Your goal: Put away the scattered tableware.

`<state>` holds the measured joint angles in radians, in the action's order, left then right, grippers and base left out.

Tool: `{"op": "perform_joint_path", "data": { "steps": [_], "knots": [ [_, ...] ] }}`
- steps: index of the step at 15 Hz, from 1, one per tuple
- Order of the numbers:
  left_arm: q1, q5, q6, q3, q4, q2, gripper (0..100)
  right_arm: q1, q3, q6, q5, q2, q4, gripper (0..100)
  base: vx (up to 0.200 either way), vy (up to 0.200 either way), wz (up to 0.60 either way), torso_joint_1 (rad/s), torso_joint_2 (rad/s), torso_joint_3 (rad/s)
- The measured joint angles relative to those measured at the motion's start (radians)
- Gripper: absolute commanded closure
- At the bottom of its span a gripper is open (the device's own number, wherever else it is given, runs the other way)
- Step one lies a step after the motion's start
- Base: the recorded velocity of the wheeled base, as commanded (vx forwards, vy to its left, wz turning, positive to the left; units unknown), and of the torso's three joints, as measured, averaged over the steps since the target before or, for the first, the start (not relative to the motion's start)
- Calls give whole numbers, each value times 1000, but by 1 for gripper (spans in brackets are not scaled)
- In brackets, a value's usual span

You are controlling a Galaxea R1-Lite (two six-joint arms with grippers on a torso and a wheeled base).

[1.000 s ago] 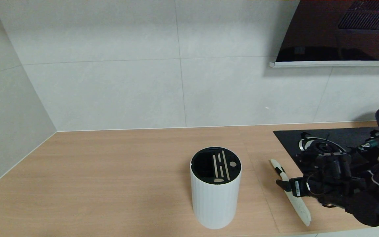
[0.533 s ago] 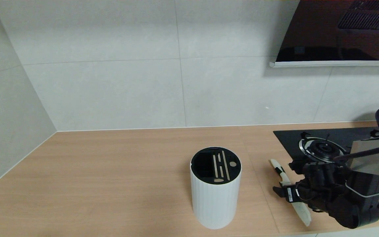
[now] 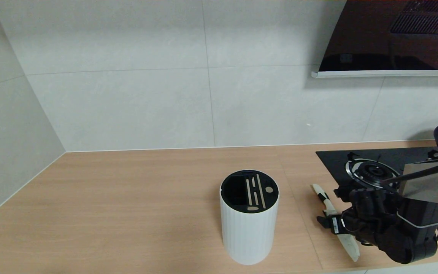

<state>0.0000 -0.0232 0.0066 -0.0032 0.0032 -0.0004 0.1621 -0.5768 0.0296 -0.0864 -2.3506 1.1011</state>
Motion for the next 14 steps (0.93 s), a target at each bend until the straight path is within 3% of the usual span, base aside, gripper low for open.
{"op": "perform_joint_path", "data": {
  "steps": [2, 3, 14],
  "knots": [
    [0, 0, 0, 0, 0, 0, 0, 0, -10, 0, -15, -10, 0, 0, 0, 0, 0, 0, 0, 0],
    [0, 0, 0, 0, 0, 0, 0, 0, -16, 0, -20, -15, 1, 100, 0, 0, 0, 0, 0, 0],
    [0, 0, 0, 0, 0, 0, 0, 6, -15, 1, -26, -21, 31, 100, 0, 0, 0, 0, 0, 0]
  ]
}}
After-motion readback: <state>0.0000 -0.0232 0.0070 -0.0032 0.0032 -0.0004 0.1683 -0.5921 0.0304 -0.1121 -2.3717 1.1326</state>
